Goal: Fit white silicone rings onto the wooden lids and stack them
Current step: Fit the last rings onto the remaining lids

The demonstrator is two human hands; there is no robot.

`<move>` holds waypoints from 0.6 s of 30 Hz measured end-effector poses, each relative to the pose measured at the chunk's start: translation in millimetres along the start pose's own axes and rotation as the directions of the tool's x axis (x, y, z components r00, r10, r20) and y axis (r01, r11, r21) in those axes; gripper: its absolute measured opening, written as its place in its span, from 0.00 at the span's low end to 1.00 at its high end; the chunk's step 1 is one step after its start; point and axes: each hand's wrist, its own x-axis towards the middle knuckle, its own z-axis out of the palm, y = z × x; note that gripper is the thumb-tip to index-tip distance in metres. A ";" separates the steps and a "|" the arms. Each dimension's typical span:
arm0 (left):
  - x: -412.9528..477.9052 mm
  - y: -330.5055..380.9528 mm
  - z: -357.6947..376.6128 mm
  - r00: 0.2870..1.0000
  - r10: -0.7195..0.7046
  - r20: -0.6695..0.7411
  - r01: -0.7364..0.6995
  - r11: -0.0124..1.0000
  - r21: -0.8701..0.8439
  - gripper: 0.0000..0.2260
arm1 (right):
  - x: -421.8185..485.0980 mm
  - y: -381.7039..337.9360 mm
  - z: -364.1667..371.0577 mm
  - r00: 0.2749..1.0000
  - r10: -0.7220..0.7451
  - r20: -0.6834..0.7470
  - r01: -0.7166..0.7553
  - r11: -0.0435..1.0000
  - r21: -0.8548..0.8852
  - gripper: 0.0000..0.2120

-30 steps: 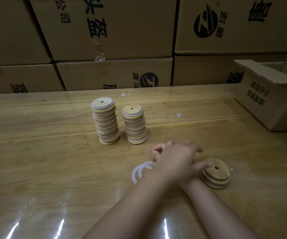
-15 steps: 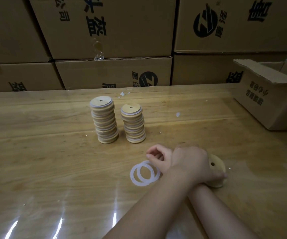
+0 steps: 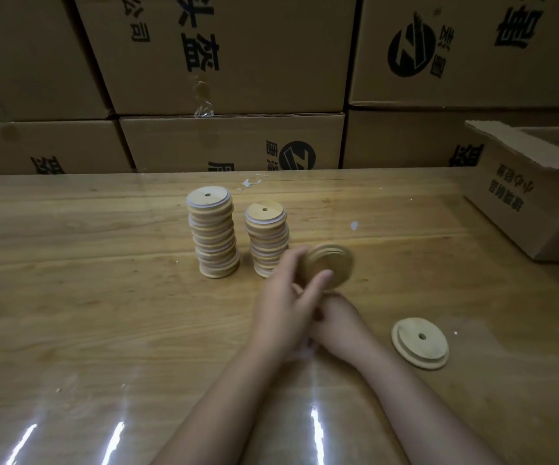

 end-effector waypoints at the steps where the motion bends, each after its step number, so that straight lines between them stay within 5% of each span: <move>1: 0.0 -10.6 -10.1 0.999 -0.011 -0.042 0.011 1.000 -0.001 0.15 | 0.6 -0.5 0.6 1.000 0.013 -0.013 -0.013 1.000 0.027 0.03; 9: -0.8 -54.5 -41.5 0.985 -0.139 -0.099 0.138 0.990 -0.021 0.11 | -1.9 -2.0 -1.6 0.998 0.026 -0.064 -0.018 0.993 0.118 0.06; 18: 5.8 -63.4 -40.2 0.988 -0.124 0.091 0.120 0.991 0.053 0.12 | -2.7 -3.5 -4.3 0.947 0.066 -0.314 0.042 0.945 0.325 0.06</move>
